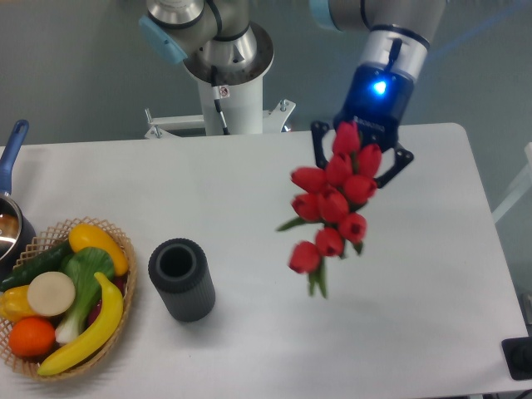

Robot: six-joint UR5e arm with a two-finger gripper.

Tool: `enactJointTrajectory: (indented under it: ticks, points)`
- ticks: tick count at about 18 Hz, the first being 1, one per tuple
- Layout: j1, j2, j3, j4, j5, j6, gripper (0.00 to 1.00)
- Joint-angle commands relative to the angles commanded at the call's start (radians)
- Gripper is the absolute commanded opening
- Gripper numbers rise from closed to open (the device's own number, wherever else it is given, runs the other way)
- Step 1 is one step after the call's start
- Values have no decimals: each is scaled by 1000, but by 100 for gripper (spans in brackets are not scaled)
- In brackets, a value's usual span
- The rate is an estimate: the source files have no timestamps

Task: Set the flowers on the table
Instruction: 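Carry the held tulips across the table and lower them toward the surface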

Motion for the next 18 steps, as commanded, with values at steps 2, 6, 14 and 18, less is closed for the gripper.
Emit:
enactJointTrajectory:
  ticks: [2,6,14,18]
  points:
    - [-12,-17,-12,2,117,41,36]
    - [-73,-66,-26,-2,356,109,37]
    - [-163,-184,-11,3,600,108,37]
    - [-164,-224,-11,6,632,109,37]
